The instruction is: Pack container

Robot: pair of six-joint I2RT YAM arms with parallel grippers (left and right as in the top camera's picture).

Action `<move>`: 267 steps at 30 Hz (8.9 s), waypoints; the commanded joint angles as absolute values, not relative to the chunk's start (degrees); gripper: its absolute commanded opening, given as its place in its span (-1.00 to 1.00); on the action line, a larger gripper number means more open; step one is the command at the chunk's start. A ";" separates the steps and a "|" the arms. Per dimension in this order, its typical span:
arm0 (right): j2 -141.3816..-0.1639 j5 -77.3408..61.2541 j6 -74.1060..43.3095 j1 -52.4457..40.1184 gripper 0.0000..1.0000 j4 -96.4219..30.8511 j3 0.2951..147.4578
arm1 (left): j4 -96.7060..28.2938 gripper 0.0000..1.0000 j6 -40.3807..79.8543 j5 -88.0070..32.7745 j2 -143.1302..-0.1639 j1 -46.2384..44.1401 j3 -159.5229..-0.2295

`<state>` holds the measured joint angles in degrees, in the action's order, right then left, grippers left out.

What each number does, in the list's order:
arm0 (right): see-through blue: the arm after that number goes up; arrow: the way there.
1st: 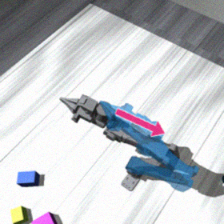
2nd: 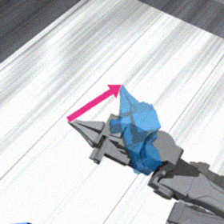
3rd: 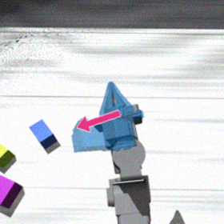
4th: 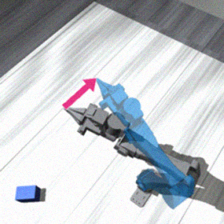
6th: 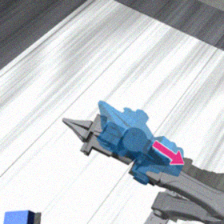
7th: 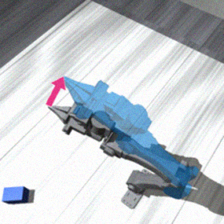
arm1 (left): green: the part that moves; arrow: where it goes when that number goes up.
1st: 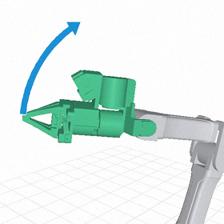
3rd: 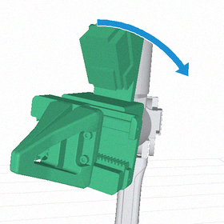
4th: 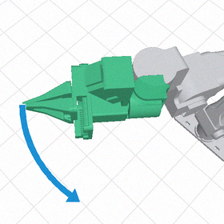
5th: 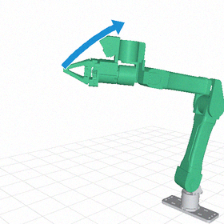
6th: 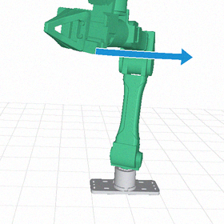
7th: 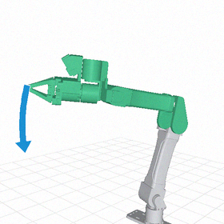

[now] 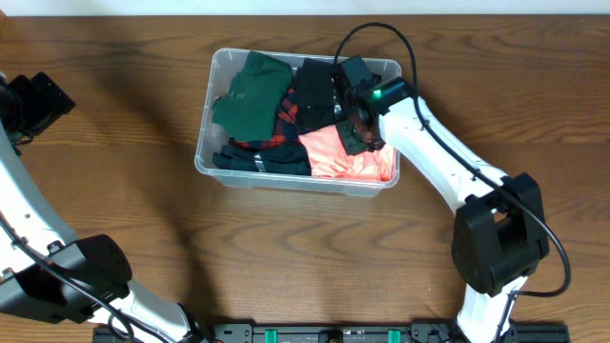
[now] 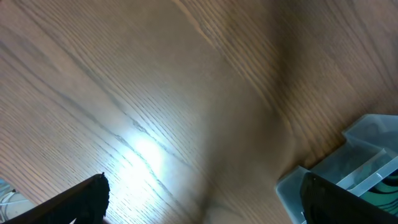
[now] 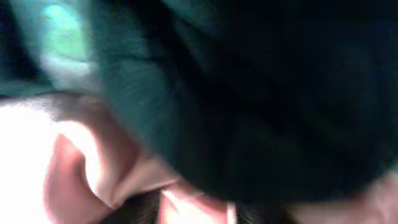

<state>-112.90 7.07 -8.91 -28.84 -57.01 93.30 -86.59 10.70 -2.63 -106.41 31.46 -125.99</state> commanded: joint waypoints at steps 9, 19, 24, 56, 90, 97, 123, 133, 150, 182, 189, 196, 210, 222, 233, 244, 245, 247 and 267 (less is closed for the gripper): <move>-99.33 9.56 -8.08 -28.77 0.99 -60.53 101.30 | -86.72 0.96 11.25 -2.57 -106.63 31.59 -125.84; -83.99 15.99 -8.12 -28.82 0.98 -62.78 101.60 | -86.72 0.96 11.25 -2.57 -106.63 31.59 -125.84; -79.48 15.90 -8.10 -28.84 0.99 -67.35 101.58 | -86.72 0.96 11.25 -2.57 -106.63 31.59 -125.84; -33.65 -1.56 1.39 -7.22 0.98 -13.15 37.41 | -86.72 0.96 11.25 -2.57 -106.63 31.59 -125.84; -0.27 0.62 -1.41 -2.96 0.98 -4.25 0.32 | -86.72 0.96 11.25 -2.57 -106.63 31.59 -125.84; -0.32 0.60 -1.43 -2.96 0.99 -4.23 0.32 | -86.72 0.96 11.25 -2.57 -106.63 31.59 -125.84; -0.32 0.60 -1.43 -2.96 0.99 -4.23 0.32 | -86.28 0.96 11.20 -1.83 -106.63 31.59 -125.84; -0.32 0.60 -1.43 -2.96 0.99 -4.23 0.32 | -70.19 0.96 2.37 -16.56 -103.18 26.22 -125.84; -0.32 0.60 -1.43 -2.96 0.98 -4.23 0.32 | -55.22 0.96 -16.23 -17.34 -85.78 4.45 -118.78; -0.32 0.60 -1.43 -2.96 0.99 -4.23 0.32 | 1.34 0.96 -11.70 -18.44 -14.63 3.92 -15.88; -0.32 0.60 -1.43 -2.96 0.98 -4.23 0.32 | 4.45 0.96 -11.42 -18.41 -4.71 3.92 -6.28; -0.32 0.60 -1.43 -2.96 0.98 -4.23 0.32 | 3.29 0.96 -8.91 -16.99 -1.26 3.92 -2.35; -0.32 0.60 -1.43 -2.96 0.99 -4.23 0.32 | -3.70 0.96 2.87 -6.33 -0.08 3.95 -0.23; -0.32 0.60 -1.43 -2.96 0.98 -4.23 0.32 | -3.60 0.96 2.87 -5.93 -0.23 3.92 -0.23; -0.32 0.60 -1.43 -2.96 0.99 -4.23 0.32 | -3.62 0.96 2.87 -5.93 -0.23 3.95 -0.23; -0.32 0.60 -1.43 -2.96 0.98 -4.23 0.32 | -3.60 0.96 2.87 -5.93 -0.23 3.92 -0.23; -0.32 0.60 -1.43 -2.96 0.98 -4.23 0.32 | -3.62 0.96 2.87 -5.93 -0.23 3.92 -0.23; -0.32 0.60 -1.43 -2.96 0.98 -4.23 0.32 | -3.60 0.96 2.87 -5.93 -0.23 3.92 -0.23; -0.32 0.60 -1.43 -2.96 0.99 -4.23 0.32 | -3.60 0.96 2.87 -5.93 -0.23 3.92 -0.23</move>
